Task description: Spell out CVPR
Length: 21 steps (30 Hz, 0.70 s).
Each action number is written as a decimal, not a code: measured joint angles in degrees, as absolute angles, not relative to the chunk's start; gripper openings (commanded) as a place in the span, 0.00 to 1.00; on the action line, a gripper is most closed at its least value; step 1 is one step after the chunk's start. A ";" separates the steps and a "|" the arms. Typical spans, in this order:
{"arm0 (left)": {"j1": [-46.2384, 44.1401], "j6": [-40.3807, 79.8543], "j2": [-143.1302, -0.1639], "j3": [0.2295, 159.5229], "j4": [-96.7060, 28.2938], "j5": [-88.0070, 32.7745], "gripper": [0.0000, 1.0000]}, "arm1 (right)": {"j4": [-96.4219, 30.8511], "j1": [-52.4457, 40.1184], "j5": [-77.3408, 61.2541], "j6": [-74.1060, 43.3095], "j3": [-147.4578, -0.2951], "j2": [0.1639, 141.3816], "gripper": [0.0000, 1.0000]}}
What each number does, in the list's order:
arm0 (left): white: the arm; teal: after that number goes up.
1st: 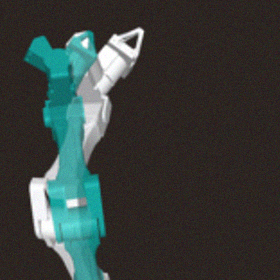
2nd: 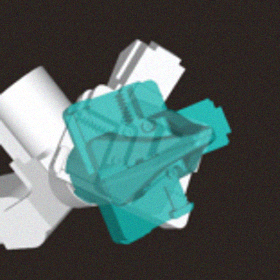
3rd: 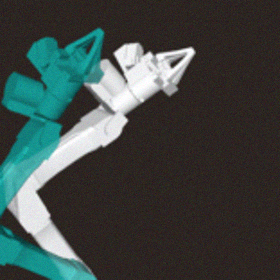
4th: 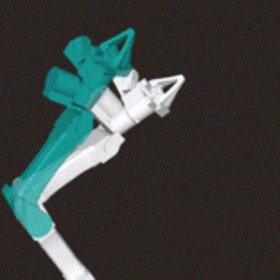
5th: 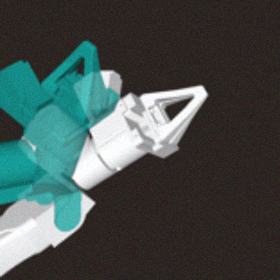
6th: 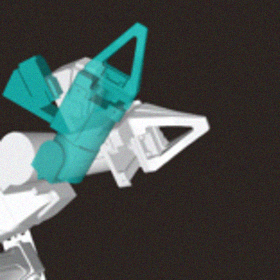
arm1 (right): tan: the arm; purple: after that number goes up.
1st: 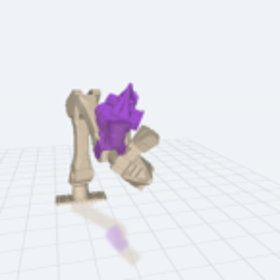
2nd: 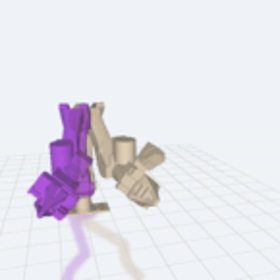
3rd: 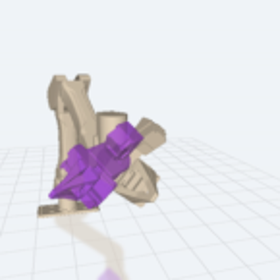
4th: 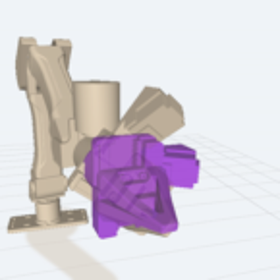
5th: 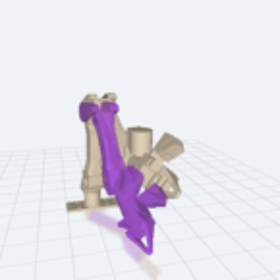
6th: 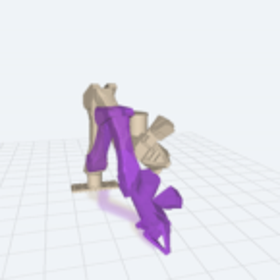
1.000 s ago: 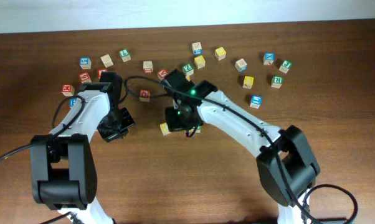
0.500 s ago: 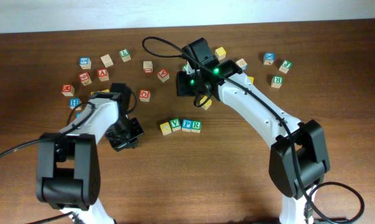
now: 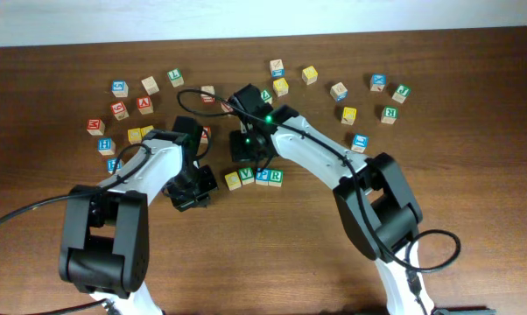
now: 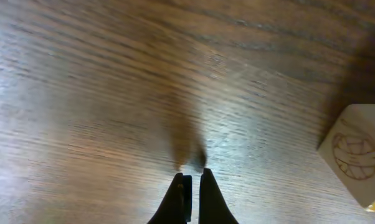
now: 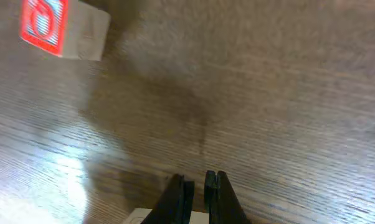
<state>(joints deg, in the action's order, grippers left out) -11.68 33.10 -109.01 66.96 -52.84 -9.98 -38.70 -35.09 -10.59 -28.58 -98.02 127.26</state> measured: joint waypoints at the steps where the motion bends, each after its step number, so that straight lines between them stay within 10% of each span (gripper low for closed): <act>1: -11.68 33.19 -109.01 66.96 -52.38 -10.26 0.00 | -39.03 -35.09 -11.07 -28.62 -97.97 127.81 0.04; 21: -15.79 33.50 -109.01 66.89 -40.62 -14.35 0.00 | -41.78 -35.09 -11.90 -28.75 -97.97 127.81 0.04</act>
<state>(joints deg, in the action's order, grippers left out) -15.79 33.50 -109.01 66.89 -40.62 -14.35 -41.78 -35.09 -11.90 -28.75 -97.97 127.81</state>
